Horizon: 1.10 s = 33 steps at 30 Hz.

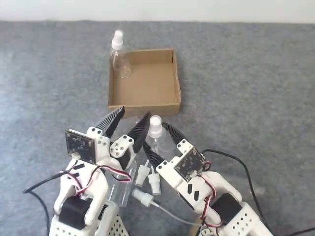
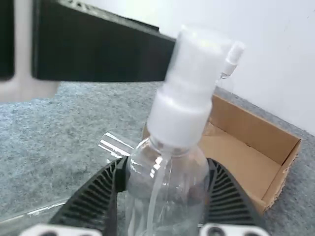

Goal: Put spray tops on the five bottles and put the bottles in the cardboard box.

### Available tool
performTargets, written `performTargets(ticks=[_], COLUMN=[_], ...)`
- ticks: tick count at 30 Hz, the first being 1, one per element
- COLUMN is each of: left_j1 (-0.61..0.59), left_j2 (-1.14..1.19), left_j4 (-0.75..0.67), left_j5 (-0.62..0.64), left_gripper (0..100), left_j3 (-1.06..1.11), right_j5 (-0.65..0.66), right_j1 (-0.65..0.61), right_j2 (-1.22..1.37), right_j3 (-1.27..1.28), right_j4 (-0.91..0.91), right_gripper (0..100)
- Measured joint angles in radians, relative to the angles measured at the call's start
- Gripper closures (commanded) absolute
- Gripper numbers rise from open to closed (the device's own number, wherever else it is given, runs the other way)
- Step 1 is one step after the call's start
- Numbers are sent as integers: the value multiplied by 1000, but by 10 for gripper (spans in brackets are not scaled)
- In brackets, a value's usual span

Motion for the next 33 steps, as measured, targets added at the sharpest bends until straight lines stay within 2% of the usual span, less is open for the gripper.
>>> performTargets(ticks=[7, 10, 14, 19, 33], left_j1=[3, 9, 51, 98, 109], left_j2=[0, 0, 0, -2, -3], left_j4=[0, 0, 23, 34, 51], left_j5=[-2, -2, -92, -155, -163], left_gripper=[784, 825, 875, 877, 877], left_j3=[0, 0, -2, -3, -2], right_j5=[0, 0, 0, 0, 0], right_j1=[0, 0, 0, 0, 0], right_j2=[0, 0, 2, 2, 2], right_j3=[0, 0, 0, 0, 0], right_j4=[0, 0, 2, 32, 37], right_gripper=[887, 887, 887, 887, 887])
